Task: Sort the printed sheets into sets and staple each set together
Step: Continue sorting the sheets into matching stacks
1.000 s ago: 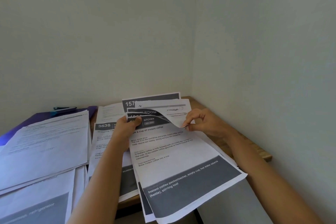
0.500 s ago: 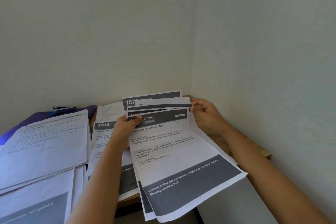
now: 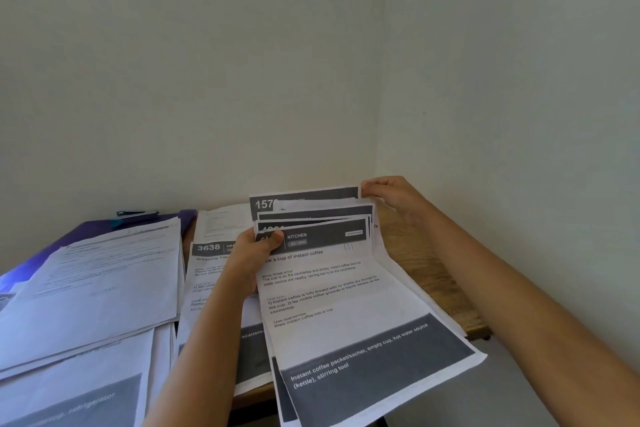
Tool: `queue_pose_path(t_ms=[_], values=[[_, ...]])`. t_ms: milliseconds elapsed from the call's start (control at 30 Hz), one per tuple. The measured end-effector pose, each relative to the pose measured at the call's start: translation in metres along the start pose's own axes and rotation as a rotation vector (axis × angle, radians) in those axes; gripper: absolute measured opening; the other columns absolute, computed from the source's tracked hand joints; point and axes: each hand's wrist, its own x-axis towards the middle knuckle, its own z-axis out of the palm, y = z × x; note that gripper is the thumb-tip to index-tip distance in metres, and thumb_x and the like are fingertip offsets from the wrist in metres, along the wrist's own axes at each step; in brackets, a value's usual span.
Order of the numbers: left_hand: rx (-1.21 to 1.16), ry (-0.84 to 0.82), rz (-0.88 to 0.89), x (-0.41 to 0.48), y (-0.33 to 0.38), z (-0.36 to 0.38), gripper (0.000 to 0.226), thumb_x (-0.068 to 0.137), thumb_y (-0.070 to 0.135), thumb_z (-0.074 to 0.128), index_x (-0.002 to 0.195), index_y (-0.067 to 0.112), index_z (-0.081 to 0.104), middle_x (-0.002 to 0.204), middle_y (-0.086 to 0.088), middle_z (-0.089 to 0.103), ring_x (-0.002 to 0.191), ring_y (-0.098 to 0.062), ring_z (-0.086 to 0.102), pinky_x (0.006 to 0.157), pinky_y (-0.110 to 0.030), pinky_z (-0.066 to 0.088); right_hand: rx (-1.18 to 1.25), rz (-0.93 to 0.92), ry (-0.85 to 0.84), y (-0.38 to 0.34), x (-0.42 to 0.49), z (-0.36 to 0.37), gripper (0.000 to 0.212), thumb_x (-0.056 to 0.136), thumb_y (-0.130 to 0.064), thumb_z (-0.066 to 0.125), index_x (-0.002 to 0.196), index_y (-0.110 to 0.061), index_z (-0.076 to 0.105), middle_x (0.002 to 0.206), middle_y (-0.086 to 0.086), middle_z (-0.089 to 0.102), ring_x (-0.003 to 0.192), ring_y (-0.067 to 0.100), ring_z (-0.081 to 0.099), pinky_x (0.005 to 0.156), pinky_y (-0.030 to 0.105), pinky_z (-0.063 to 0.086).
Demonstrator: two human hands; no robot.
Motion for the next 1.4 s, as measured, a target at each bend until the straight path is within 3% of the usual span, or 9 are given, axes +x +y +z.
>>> queue_pose_path(t_ms=[133,367,667,767,833,1067,1167,1267,1400], values=[[-0.007,-0.002,0.000,0.000,-0.001,-0.001,0.011,0.092,0.018,0.065,0.100,0.014,0.060,0.093,-0.014,0.073,0.082,-0.034,0.071,0.072,-0.047,0.059,-0.067,-0.046,-0.024,-0.010,0.011,0.011,0.003,0.084,-0.012,0.071,0.083,-0.014,0.073,0.087,0.000,0.070,0.087,0.012,0.064,0.093,0.029,0.048],[-0.030,0.000,-0.011,0.000,-0.001,0.000,0.015,0.091,0.015,0.066,0.103,0.011,0.058,0.094,-0.016,0.073,0.086,-0.036,0.070,0.080,-0.054,0.057,0.043,-0.124,0.218,-0.032,0.035,0.014,0.013,0.081,-0.014,0.071,0.071,-0.021,0.072,0.082,0.001,0.071,0.086,0.020,0.065,0.093,0.039,0.052],[0.032,-0.030,0.004,0.002,-0.004,0.001,0.012,0.089,0.009,0.067,0.100,0.011,0.062,0.090,-0.013,0.074,0.078,-0.030,0.071,0.074,-0.045,0.059,0.002,-0.234,0.458,-0.050,0.048,0.005,0.011,0.093,-0.021,0.058,0.091,-0.013,0.065,0.094,0.002,0.066,0.089,0.018,0.061,0.077,0.027,0.049],[0.037,-0.021,0.026,0.002,-0.005,0.002,0.009,0.090,0.007,0.065,0.097,0.012,0.063,0.088,-0.013,0.074,0.077,-0.030,0.071,0.077,-0.047,0.059,0.119,-0.123,0.271,-0.039,0.045,0.003,0.024,0.090,-0.035,0.064,0.100,-0.013,0.060,0.099,0.004,0.067,0.089,0.019,0.064,0.075,0.032,0.052],[0.037,-0.007,0.027,0.002,-0.005,0.002,0.008,0.091,0.007,0.064,0.095,0.013,0.063,0.089,-0.013,0.074,0.080,-0.032,0.071,0.079,-0.049,0.058,0.181,-0.026,0.117,-0.028,0.038,0.002,0.033,0.087,-0.030,0.069,0.110,-0.010,0.057,0.100,0.004,0.066,0.086,0.015,0.065,0.068,0.026,0.053],[0.032,0.002,0.017,0.001,-0.003,0.002,0.009,0.091,0.008,0.064,0.099,0.012,0.062,0.092,-0.014,0.074,0.081,-0.032,0.071,0.076,-0.048,0.059,0.150,0.178,-0.004,-0.003,0.034,-0.012,0.006,0.087,-0.004,0.065,0.090,-0.009,0.062,0.094,0.007,0.067,0.083,0.019,0.064,0.066,0.027,0.050],[0.035,0.001,0.005,0.001,-0.002,0.002,0.011,0.091,0.009,0.065,0.101,0.010,0.062,0.092,-0.015,0.074,0.083,-0.034,0.071,0.076,-0.050,0.059,0.206,0.125,0.099,-0.016,0.040,-0.015,0.011,0.087,-0.004,0.064,0.084,-0.014,0.060,0.093,0.005,0.066,0.083,0.020,0.062,0.069,0.031,0.050],[0.025,0.024,-0.004,0.001,-0.003,0.000,0.009,0.092,0.009,0.064,0.100,0.010,0.061,0.092,-0.016,0.073,0.081,-0.034,0.071,0.075,-0.050,0.059,0.193,-0.028,0.310,-0.035,0.051,-0.024,0.019,0.087,-0.009,0.063,0.074,-0.021,0.058,0.087,0.003,0.065,0.076,0.019,0.059,0.058,0.021,0.041],[-0.002,0.073,-0.032,0.001,-0.002,-0.002,0.005,0.093,0.010,0.062,0.097,0.013,0.059,0.092,-0.015,0.072,0.085,-0.035,0.070,0.077,-0.053,0.058,0.004,-0.268,0.627,-0.054,0.058,-0.045,0.006,0.088,-0.014,0.060,0.084,-0.018,0.059,0.091,0.004,0.064,0.080,0.017,0.057,0.061,0.022,0.043]])
